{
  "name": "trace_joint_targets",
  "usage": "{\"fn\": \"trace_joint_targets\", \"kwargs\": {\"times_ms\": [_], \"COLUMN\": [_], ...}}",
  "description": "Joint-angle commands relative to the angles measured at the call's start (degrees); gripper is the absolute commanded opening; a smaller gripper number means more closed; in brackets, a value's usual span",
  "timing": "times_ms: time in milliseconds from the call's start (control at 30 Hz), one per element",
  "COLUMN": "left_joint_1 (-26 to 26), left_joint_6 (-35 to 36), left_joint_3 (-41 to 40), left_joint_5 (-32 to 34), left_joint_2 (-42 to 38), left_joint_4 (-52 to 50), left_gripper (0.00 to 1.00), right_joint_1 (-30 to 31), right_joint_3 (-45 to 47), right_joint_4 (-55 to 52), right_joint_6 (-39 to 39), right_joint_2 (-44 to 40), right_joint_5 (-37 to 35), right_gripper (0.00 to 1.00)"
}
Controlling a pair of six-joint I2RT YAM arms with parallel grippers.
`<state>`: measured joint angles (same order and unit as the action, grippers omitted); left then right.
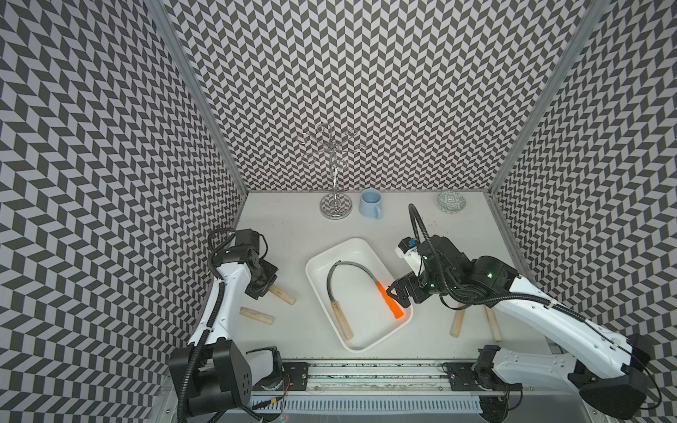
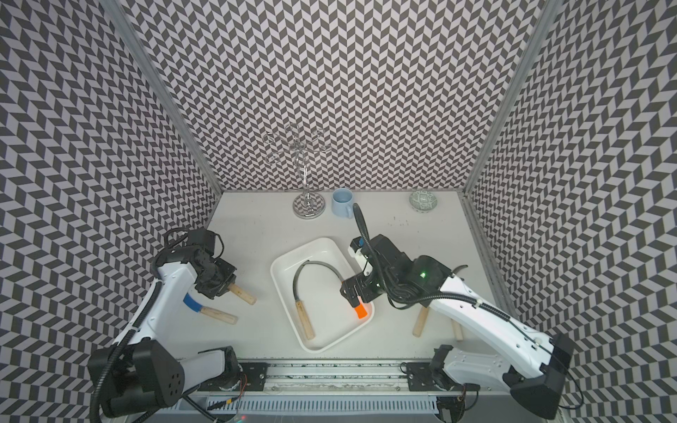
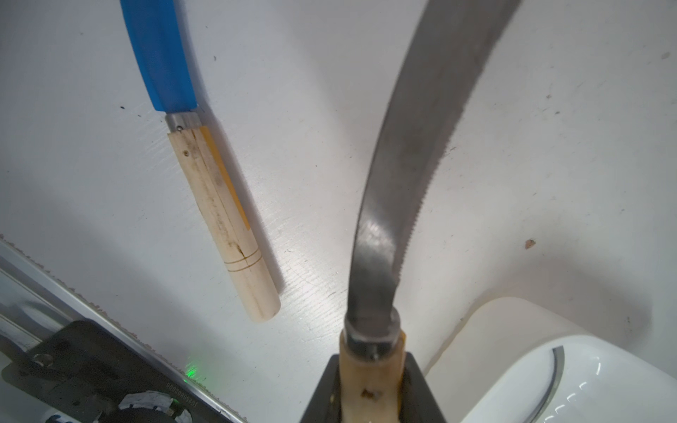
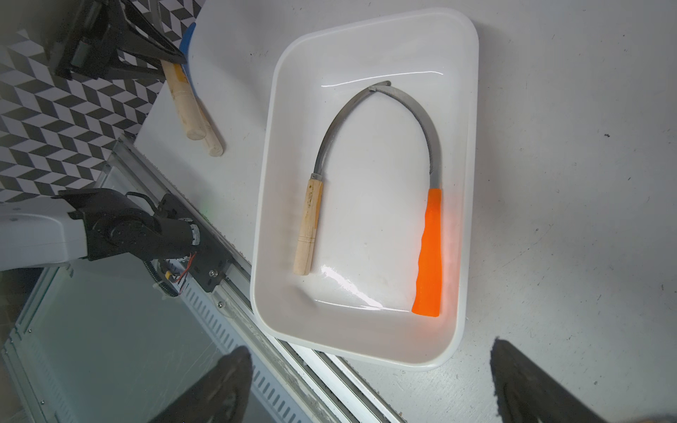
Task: Put small sickles into storage boxes
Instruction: Pick up the sickle at the center of the board, then place the sickle in the storage box.
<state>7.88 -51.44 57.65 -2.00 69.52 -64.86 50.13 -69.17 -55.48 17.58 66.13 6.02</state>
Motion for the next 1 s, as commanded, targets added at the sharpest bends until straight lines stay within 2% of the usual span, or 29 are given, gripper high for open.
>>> {"fn": "trace_joint_targets", "kwargs": {"times_ms": [0, 433, 967], "left_joint_1": [-2.0, -13.5, -21.6], "left_joint_6": [-0.4, -7.3, -10.7], "left_joint_3": [2.5, 8.5, 11.5], "left_joint_5": [-0.7, 0.8, 1.0], "left_joint_2": [-1.4, 1.0, -0.2], "left_joint_4": [-1.9, -4.3, -8.0], "left_gripper": [0.2, 0.2, 0.2], "right_joint_1": [0.4, 0.6, 0.6], "right_joint_3": [-1.5, -1.6, -2.4], "right_joint_4": [0.1, 0.0, -0.9], "right_joint_6": [0.2, 0.3, 0.2], "right_joint_2": [0.4, 0.5, 1.7], "right_joint_5": [-1.5, -1.5, -6.0], "right_gripper": [1.0, 1.0, 1.0]}}
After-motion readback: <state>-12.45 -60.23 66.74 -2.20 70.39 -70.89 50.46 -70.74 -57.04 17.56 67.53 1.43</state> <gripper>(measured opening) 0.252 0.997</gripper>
